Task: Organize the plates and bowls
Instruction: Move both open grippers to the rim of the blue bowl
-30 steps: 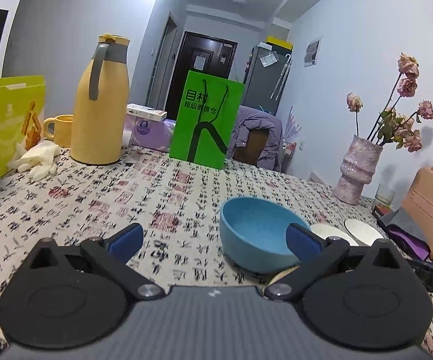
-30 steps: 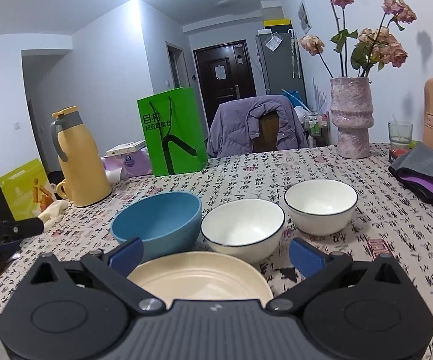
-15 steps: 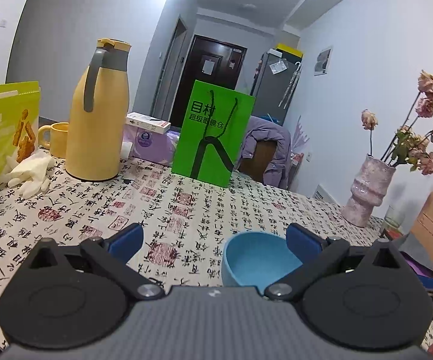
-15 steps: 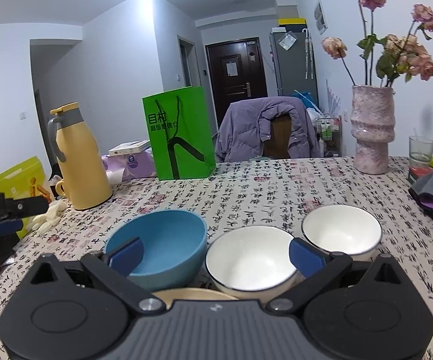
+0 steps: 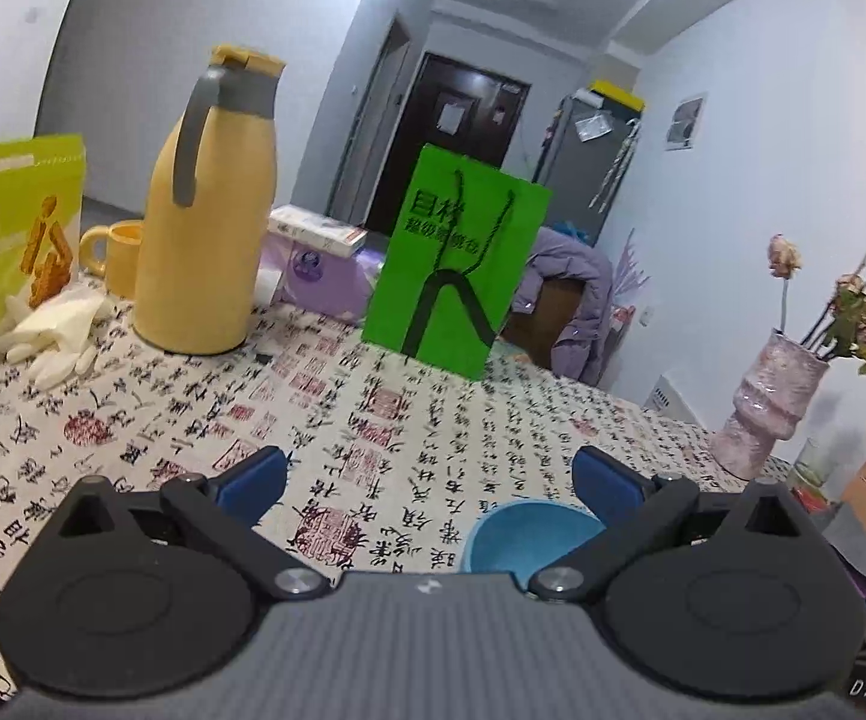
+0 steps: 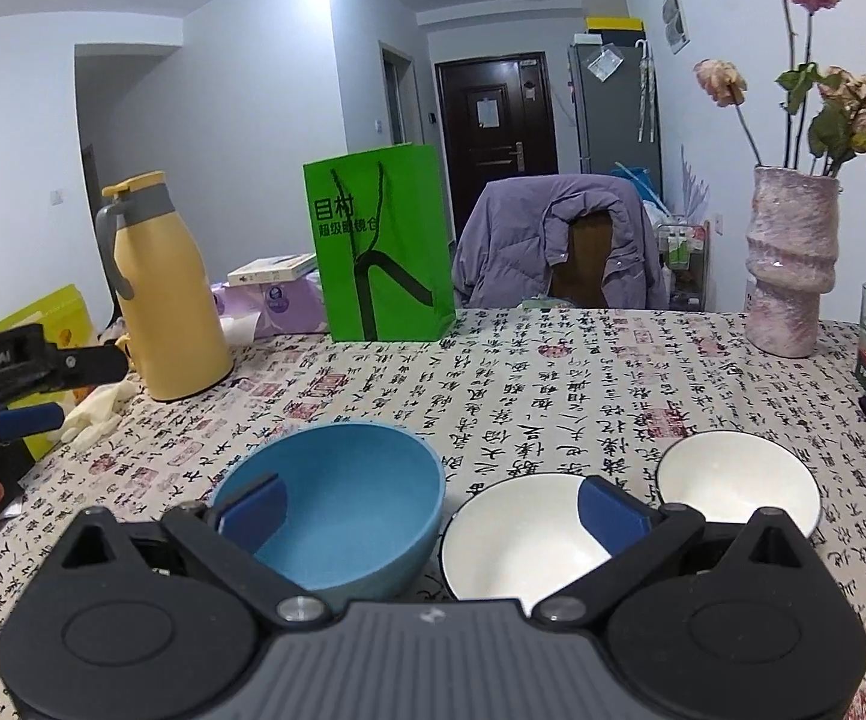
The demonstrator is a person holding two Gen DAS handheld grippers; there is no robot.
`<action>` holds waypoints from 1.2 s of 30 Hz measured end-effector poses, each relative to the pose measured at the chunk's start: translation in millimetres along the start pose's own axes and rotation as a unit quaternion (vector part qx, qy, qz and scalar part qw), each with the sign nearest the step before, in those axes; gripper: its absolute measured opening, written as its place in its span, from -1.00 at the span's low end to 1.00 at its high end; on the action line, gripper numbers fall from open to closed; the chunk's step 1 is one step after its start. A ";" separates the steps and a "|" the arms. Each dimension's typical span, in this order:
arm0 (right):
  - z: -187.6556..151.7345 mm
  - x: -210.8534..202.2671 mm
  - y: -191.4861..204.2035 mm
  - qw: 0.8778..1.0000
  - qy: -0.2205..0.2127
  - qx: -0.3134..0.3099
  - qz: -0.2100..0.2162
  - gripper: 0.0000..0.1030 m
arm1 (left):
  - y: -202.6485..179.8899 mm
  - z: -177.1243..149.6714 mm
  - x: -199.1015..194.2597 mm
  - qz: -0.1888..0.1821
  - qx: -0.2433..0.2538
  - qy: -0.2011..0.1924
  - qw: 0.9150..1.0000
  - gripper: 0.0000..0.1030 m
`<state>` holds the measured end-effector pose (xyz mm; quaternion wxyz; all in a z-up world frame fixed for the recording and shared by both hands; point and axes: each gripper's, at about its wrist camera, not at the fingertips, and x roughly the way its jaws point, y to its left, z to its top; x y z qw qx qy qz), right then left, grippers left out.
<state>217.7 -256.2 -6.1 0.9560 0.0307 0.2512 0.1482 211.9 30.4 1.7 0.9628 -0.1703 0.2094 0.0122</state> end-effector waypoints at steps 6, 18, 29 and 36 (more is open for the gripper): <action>15.1 22.8 0.4 1.000 0.021 -0.007 0.007 0.97 | 0.5 11.6 31.4 0.031 -0.019 0.041 0.998 1.00; 21.0 84.2 8.8 0.996 0.084 -0.038 0.014 0.33 | -0.6 -17.3 85.5 0.020 -0.014 0.098 0.995 0.85; 15.8 119.5 11.3 0.991 0.123 -0.057 0.006 -0.02 | 6.1 -36.1 100.2 -0.010 -0.020 0.128 0.991 0.39; 11.5 126.5 15.7 0.989 0.136 -0.065 0.006 -0.24 | 6.2 -41.5 106.0 -0.025 -0.022 0.142 0.989 -0.09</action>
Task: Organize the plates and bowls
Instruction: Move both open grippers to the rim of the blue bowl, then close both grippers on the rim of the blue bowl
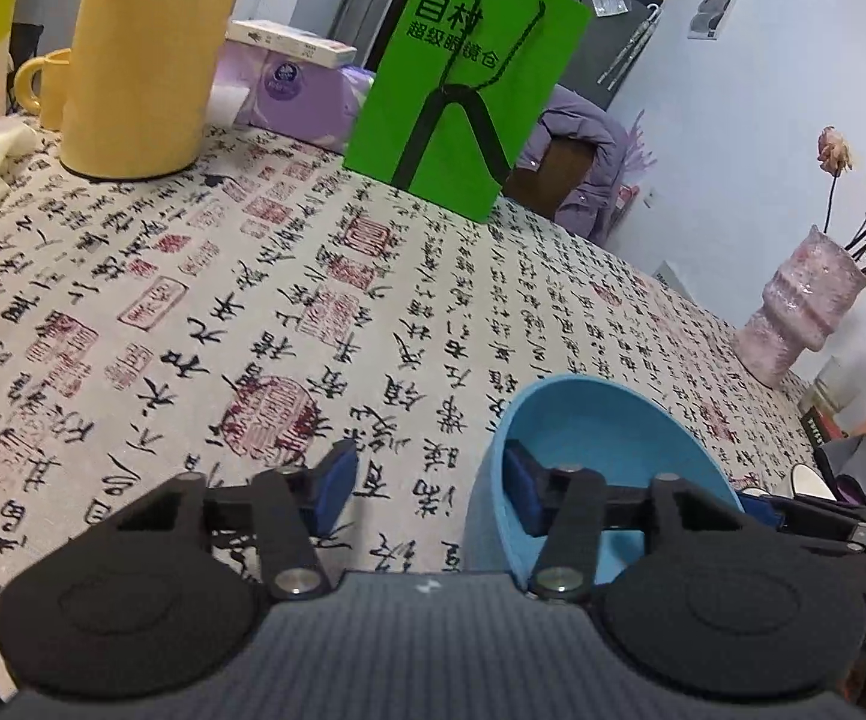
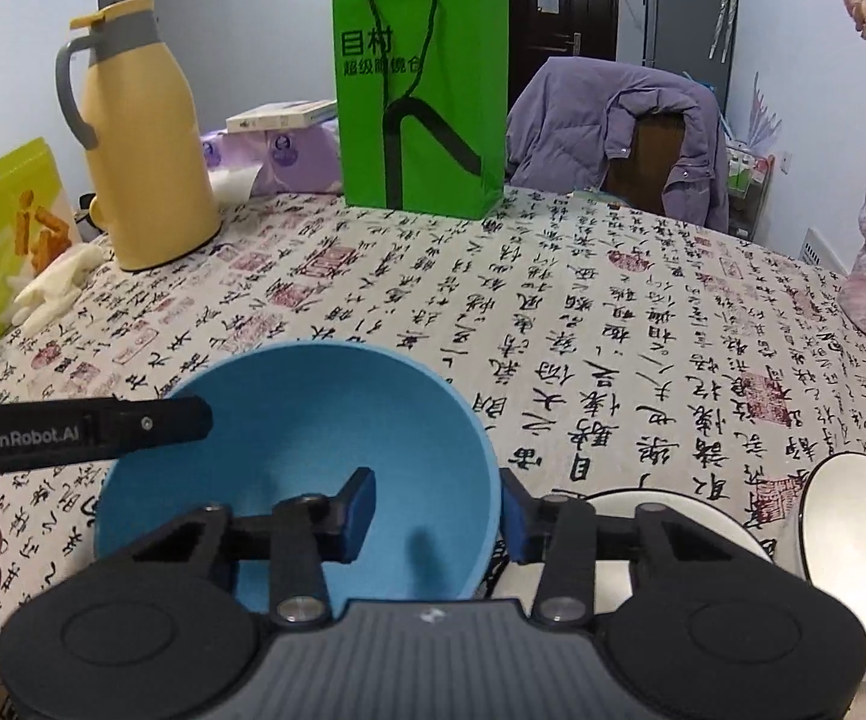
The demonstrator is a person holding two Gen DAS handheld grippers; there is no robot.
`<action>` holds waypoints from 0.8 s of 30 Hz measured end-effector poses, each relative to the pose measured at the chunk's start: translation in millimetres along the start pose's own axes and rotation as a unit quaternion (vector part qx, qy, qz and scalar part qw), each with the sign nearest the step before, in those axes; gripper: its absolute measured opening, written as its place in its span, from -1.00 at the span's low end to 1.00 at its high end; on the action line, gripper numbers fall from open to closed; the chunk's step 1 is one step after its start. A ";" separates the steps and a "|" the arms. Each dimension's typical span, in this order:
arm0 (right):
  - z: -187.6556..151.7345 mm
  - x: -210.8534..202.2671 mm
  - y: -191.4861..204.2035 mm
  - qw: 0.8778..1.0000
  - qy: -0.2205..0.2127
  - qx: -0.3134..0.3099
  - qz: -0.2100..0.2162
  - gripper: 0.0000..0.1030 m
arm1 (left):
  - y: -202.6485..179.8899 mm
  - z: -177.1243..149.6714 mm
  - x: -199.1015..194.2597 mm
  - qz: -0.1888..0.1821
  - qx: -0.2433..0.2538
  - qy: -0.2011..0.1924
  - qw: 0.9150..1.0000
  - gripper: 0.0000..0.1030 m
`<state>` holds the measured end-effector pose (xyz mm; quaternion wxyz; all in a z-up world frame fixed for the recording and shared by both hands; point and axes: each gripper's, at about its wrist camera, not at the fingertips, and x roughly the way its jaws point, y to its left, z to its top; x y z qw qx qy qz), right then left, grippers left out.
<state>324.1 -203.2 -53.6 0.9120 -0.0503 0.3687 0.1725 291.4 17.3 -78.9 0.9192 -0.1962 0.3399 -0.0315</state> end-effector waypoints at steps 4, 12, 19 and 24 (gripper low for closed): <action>-0.2 0.0 -1.9 1.000 0.002 0.004 0.001 -0.40 | -2.5 -2.4 2.3 -0.011 0.006 0.004 1.000 -0.40; -2.2 2.6 -2.0 1.000 0.010 0.005 0.001 -0.79 | -3.1 -5.2 8.4 -0.024 0.007 0.018 1.000 -0.79; -3.2 1.6 -2.8 1.000 0.006 0.014 0.001 -0.83 | -2.2 -5.3 8.4 -0.024 0.005 0.017 1.000 -0.80; -3.6 -0.1 -3.6 1.000 0.002 0.021 0.005 -0.83 | -1.4 -5.1 8.6 -0.024 0.004 0.016 1.000 -0.80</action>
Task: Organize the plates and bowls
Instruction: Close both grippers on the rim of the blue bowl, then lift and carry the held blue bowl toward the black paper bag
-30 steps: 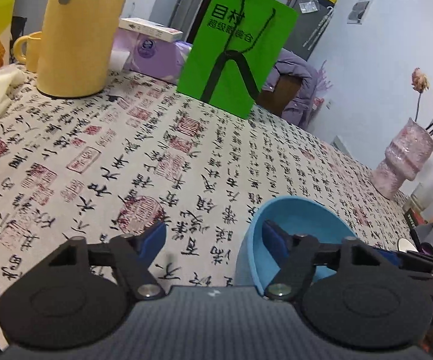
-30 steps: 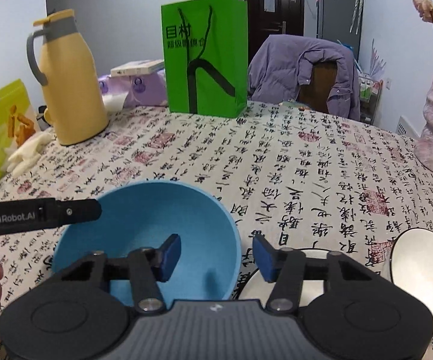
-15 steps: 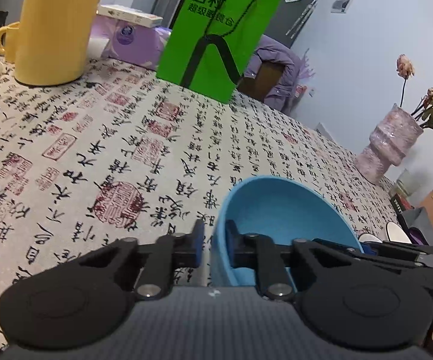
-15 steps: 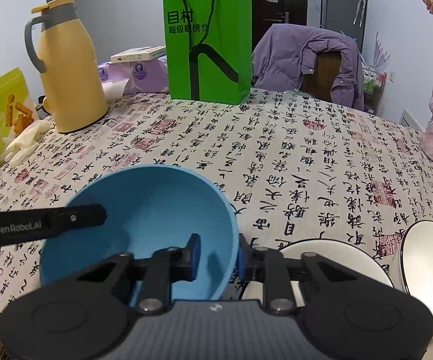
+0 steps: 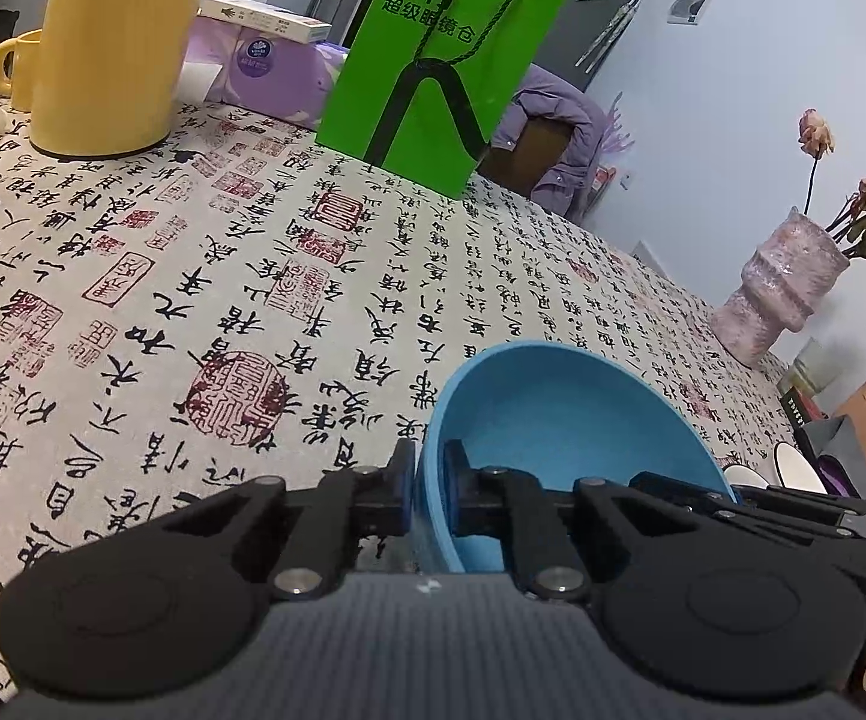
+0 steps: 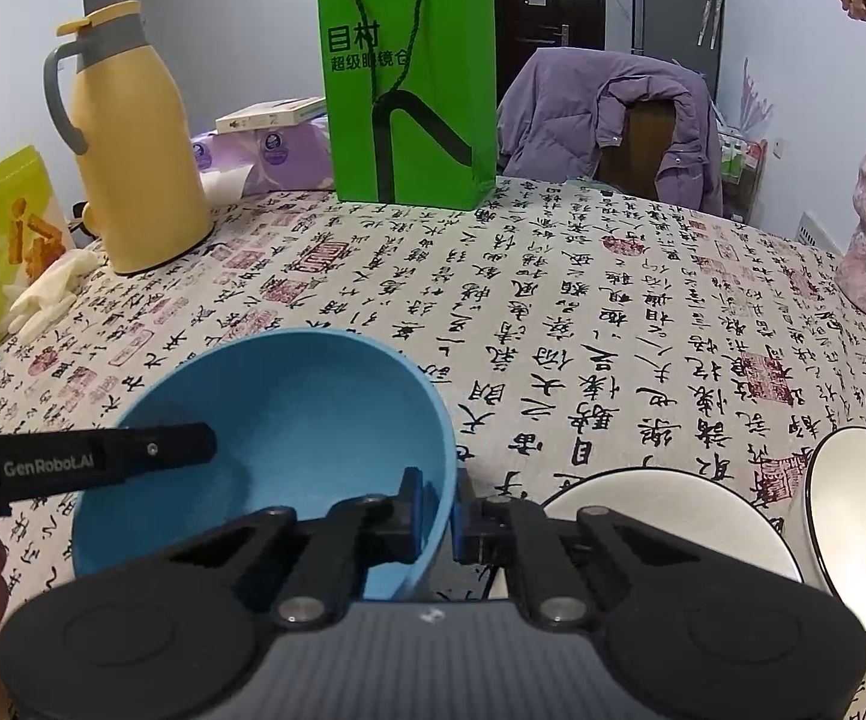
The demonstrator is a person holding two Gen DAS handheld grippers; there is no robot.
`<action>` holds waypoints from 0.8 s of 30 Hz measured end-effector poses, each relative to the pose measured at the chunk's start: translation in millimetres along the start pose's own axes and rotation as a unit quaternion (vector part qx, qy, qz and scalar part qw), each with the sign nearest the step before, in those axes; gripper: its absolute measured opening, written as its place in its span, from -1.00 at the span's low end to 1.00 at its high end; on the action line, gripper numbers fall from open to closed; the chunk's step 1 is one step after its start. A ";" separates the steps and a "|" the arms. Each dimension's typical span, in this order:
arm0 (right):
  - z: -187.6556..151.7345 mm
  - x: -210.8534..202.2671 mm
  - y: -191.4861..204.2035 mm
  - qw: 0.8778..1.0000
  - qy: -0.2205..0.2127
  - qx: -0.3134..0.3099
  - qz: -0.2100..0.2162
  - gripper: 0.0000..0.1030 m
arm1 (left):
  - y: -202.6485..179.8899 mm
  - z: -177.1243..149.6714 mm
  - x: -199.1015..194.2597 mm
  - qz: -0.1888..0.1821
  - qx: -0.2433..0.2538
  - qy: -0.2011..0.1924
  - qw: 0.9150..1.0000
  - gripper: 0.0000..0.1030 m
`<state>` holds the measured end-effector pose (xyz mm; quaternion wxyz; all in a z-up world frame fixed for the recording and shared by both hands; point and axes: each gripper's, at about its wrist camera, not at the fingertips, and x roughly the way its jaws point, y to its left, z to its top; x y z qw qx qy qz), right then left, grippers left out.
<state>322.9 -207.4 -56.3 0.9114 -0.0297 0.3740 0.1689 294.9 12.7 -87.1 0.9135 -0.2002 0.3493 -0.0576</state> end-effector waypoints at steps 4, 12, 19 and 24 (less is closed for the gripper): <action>-0.7 -1.9 0.3 1.000 -0.002 0.006 0.002 -0.84 | 0.4 0.0 -1.7 0.000 -0.001 -0.004 1.000 -0.79; -1.0 -5.2 -0.6 1.000 -0.010 0.017 0.004 -0.84 | -0.2 0.4 -5.0 -0.003 -0.001 -0.013 1.000 -0.79; -1.1 -8.1 0.2 1.000 -0.016 0.021 0.005 -0.84 | -2.0 0.3 -9.5 -0.004 0.000 -0.022 1.000 -0.79; 0.1 -12.3 1.5 1.000 -0.021 0.022 0.006 -0.84 | -3.5 1.3 -14.9 -0.005 0.000 -0.030 1.000 -0.79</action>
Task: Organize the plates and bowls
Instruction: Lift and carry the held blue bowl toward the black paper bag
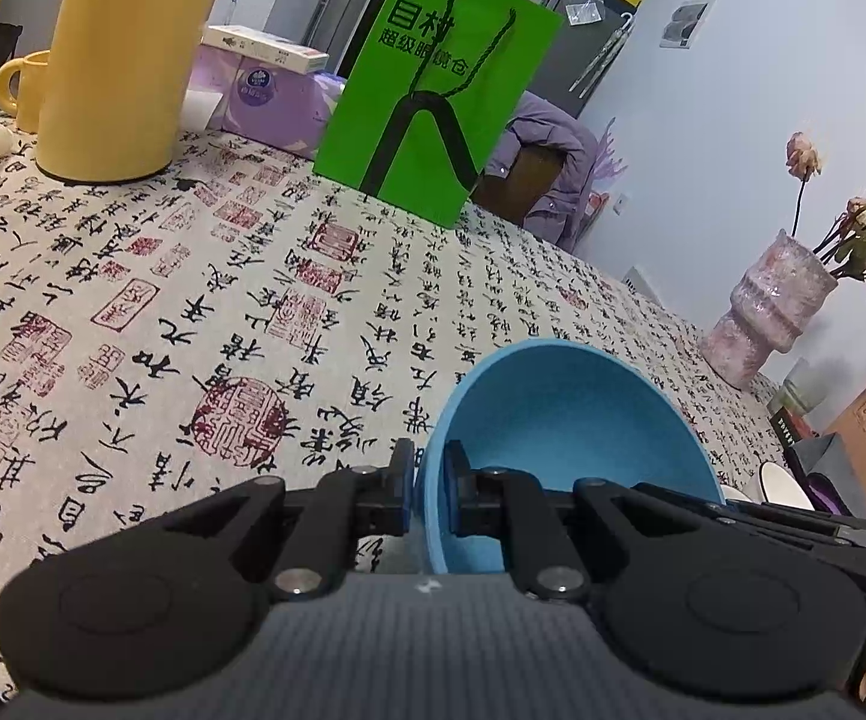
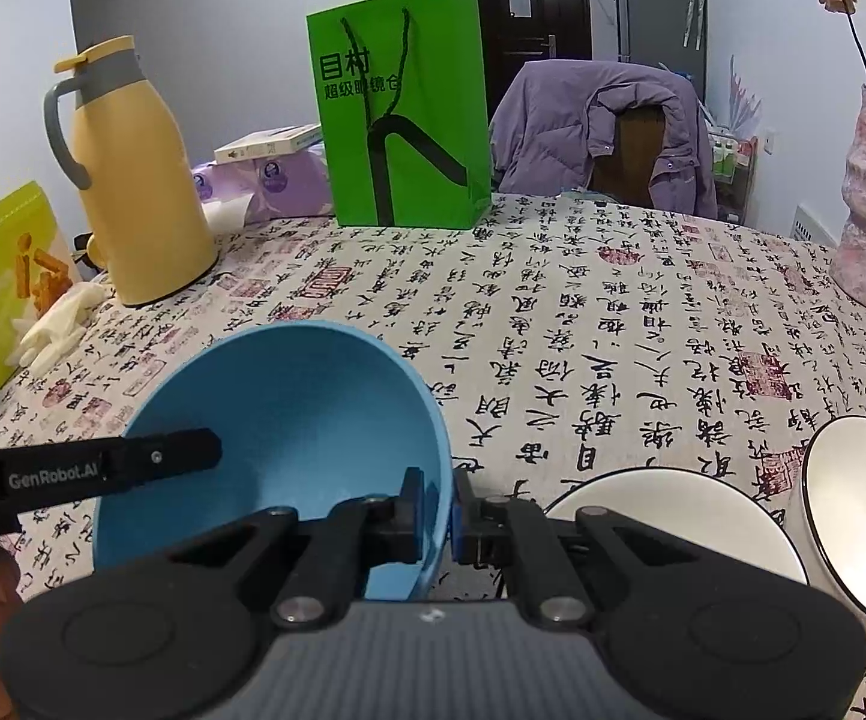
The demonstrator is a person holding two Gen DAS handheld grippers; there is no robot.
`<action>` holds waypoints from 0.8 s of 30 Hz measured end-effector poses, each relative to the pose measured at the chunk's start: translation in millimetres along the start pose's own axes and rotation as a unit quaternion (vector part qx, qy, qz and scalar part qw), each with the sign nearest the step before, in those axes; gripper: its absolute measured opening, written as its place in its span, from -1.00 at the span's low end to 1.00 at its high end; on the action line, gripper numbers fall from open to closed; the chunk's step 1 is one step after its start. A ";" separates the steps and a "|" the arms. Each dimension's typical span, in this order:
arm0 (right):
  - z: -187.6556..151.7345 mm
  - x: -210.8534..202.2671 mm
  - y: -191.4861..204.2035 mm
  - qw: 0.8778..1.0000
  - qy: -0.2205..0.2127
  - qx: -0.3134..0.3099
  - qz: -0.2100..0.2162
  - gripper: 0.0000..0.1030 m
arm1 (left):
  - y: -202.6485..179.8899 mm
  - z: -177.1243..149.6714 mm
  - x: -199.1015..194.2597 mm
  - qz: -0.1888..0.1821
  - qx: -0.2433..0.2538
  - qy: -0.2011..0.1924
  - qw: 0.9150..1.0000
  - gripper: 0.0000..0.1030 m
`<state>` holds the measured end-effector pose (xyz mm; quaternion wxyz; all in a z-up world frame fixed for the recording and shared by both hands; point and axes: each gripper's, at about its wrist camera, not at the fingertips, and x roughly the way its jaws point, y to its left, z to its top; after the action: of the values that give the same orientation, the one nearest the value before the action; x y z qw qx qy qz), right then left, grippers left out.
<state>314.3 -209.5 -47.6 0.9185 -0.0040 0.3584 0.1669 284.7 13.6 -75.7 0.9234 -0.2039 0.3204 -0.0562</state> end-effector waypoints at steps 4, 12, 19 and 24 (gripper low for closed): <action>1.7 -3.9 1.8 1.000 -0.005 0.002 0.000 -0.84 | -1.3 2.7 -6.3 -0.002 -0.002 -0.008 1.000 -0.79; 3.6 -13.8 6.8 1.000 -0.015 0.008 0.004 -0.84 | -5.9 7.3 -21.8 0.006 0.002 -0.022 1.000 -0.79; 2.2 -24.6 15.3 1.000 -0.019 0.009 0.010 -0.84 | -3.6 4.9 -37.0 0.012 -0.001 -0.031 0.999 -0.79; 0.0 -33.3 22.1 1.000 -0.024 0.010 0.014 -0.84 | -3.2 4.1 -50.9 0.015 0.001 -0.039 0.999 -0.79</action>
<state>284.7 -198.7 -23.1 0.9245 0.0142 0.3376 0.1767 247.2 24.0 -42.4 0.9359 -0.2006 0.2874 -0.0345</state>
